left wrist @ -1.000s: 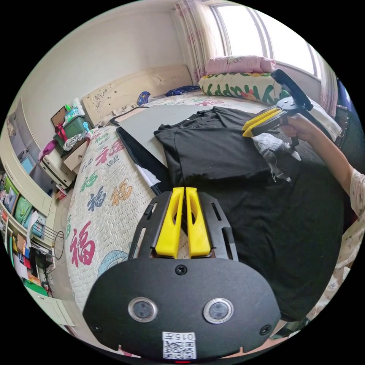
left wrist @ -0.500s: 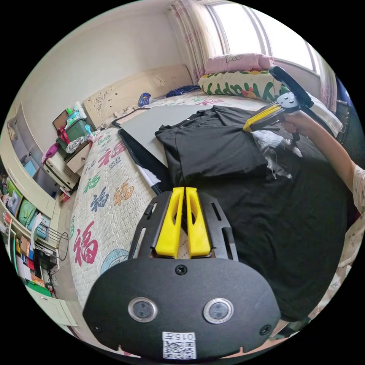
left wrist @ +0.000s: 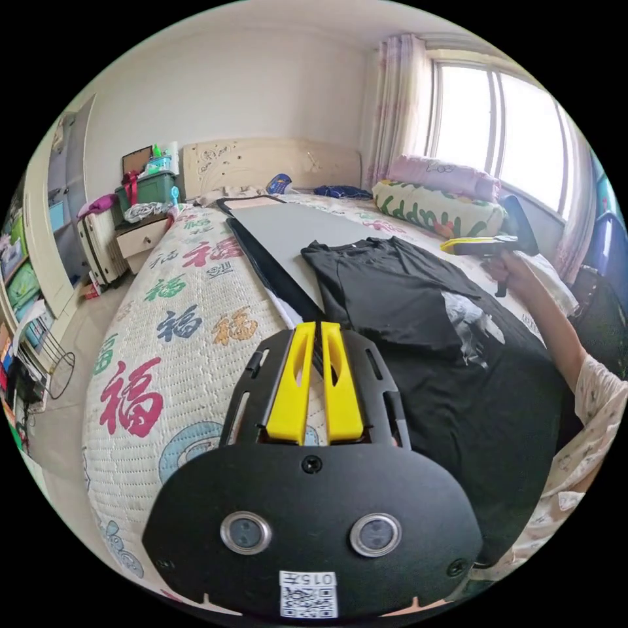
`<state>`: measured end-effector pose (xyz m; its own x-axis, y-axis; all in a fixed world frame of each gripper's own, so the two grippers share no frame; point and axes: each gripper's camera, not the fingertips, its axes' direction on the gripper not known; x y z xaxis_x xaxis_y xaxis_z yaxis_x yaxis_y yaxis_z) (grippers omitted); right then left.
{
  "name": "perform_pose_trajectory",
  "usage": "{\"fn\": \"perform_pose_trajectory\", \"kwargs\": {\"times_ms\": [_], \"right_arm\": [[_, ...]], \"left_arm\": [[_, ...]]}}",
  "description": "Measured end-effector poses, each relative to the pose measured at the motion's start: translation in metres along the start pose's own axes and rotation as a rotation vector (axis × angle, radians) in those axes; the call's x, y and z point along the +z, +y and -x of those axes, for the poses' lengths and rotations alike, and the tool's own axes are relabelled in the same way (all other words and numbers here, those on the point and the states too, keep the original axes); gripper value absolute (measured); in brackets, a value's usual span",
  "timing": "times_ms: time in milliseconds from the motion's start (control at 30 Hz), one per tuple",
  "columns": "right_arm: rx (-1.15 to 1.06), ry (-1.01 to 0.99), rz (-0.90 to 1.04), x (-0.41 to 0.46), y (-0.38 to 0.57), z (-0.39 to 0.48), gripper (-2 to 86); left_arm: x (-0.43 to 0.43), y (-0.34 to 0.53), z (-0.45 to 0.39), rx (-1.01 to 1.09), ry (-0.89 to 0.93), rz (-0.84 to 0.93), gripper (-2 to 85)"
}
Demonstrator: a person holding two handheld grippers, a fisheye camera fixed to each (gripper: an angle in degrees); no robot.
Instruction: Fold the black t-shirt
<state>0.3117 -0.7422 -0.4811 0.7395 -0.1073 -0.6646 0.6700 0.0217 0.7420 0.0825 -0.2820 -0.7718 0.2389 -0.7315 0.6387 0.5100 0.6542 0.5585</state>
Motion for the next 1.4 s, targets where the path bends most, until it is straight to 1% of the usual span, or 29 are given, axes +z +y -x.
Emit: {"fn": "perform_pose_trajectory", "kwargs": {"times_ms": [100, 233, 300, 367, 467, 533, 600, 667, 733, 800, 933, 1033, 1167, 1233, 1333, 1400], "right_arm": [[0.070, -0.024, -0.042, -0.024, -0.018, -0.036, 10.3], [0.201, -0.053, -0.058, -0.030, -0.037, -0.084, 10.2], [0.306, -0.115, -0.078, -0.023, -0.045, -0.110, 9.0], [0.338, -0.151, -0.061, -0.013, -0.054, -0.118, 8.8], [0.282, -0.109, -0.014, 0.000, -0.077, -0.105, 10.1], [0.235, -0.079, 0.010, 0.008, -0.093, -0.091, 11.1], [0.174, -0.072, 0.026, 0.015, -0.114, -0.075, 12.2], [0.151, -0.030, 0.044, 0.022, -0.128, -0.067, 12.8], [0.150, 0.007, 0.067, 0.028, -0.139, -0.063, 12.9], [0.176, -0.014, 0.121, 0.037, -0.150, -0.061, 12.9], [0.215, -0.028, 0.177, 0.041, -0.157, -0.053, 11.6], [0.195, -0.038, 0.209, 0.040, -0.160, -0.035, 9.8], [0.139, 0.024, 0.247, 0.033, -0.161, 0.002, 3.8], [0.108, 0.050, 0.257, 0.026, -0.159, 0.020, 3.0], [0.059, 0.100, 0.273, 0.004, -0.153, 0.054, 2.2], [0.012, 0.127, 0.229, -0.031, -0.144, 0.080, 1.9]], "left_arm": [[0.004, -0.038, 0.024, -0.070, 0.034, 0.031, 6.4], [0.016, -0.094, 0.029, -0.081, 0.065, 0.035, 7.5], [0.046, -0.135, 0.026, -0.064, 0.082, 0.092, 7.4], [0.074, -0.163, 0.026, -0.093, 0.100, 0.132, 7.5], [0.114, -0.198, 0.033, -0.145, 0.143, 0.131, 8.1], [0.135, -0.216, 0.039, -0.161, 0.110, 0.152, 8.6], [0.160, -0.233, 0.047, -0.168, 0.033, 0.208, 9.0], [0.175, -0.240, 0.053, -0.161, 0.028, 0.241, 9.0], [0.188, -0.243, 0.057, -0.154, 0.043, 0.263, 9.0], [0.199, -0.243, 0.057, -0.119, 0.053, 0.268, 8.9], [0.218, -0.235, 0.064, -0.111, 0.045, 0.286, 8.9], [0.233, -0.219, 0.067, -0.097, 0.009, 0.304, 7.9], [0.240, -0.190, 0.063, -0.069, -0.037, 0.281, 4.2], [0.244, -0.179, 0.059, -0.058, 0.005, 0.294, 2.5], [0.241, -0.160, 0.046, 0.017, -0.057, 0.304, 1.4], [0.218, -0.138, 0.047, 0.017, -0.068, 0.231, 0.9]]}}
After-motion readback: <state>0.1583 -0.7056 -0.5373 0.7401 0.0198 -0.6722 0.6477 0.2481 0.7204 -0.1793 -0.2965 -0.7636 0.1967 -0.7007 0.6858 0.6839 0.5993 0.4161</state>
